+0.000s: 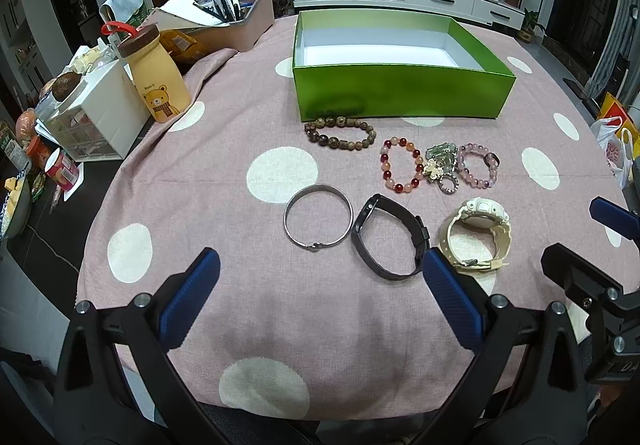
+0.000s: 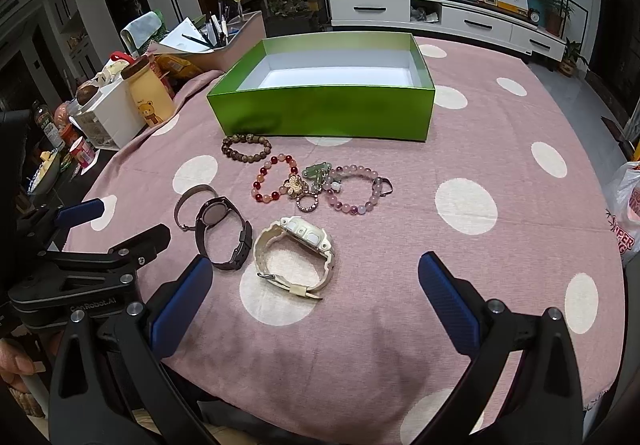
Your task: Organize jewelry
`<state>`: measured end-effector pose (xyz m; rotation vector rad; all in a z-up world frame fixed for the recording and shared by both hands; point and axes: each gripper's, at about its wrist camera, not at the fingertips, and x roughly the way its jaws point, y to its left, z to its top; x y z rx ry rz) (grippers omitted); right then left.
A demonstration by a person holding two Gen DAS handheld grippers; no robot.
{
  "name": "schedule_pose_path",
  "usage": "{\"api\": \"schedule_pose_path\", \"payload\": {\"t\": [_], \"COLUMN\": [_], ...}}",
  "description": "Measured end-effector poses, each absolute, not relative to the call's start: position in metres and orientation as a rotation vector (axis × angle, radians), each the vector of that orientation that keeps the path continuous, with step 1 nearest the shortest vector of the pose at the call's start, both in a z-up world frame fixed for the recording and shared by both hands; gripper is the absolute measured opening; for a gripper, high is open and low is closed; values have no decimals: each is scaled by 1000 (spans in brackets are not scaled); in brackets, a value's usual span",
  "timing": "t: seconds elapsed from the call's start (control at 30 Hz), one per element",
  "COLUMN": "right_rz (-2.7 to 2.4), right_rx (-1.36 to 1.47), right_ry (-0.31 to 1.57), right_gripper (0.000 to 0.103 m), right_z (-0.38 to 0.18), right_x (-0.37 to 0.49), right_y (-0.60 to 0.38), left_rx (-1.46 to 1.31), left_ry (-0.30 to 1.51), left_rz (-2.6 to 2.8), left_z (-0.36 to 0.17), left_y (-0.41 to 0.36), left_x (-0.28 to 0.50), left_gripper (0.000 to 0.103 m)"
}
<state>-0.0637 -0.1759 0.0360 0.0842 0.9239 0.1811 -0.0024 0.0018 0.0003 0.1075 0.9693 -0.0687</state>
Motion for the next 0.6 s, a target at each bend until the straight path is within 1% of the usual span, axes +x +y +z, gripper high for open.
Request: {"api": "schedule_pose_path", "payload": {"t": [0.6], "right_rz": [189], "right_rx": [86], "right_ry": [921], "right_gripper": [102], "right_z": [38], "right_x": [-65], "right_y": [-175], "left_rx": [111], "left_ry": [972], "left_rz": [-70], "left_z": [-2], "left_y": [0], "left_x": [-3], "left_gripper": [101]}}
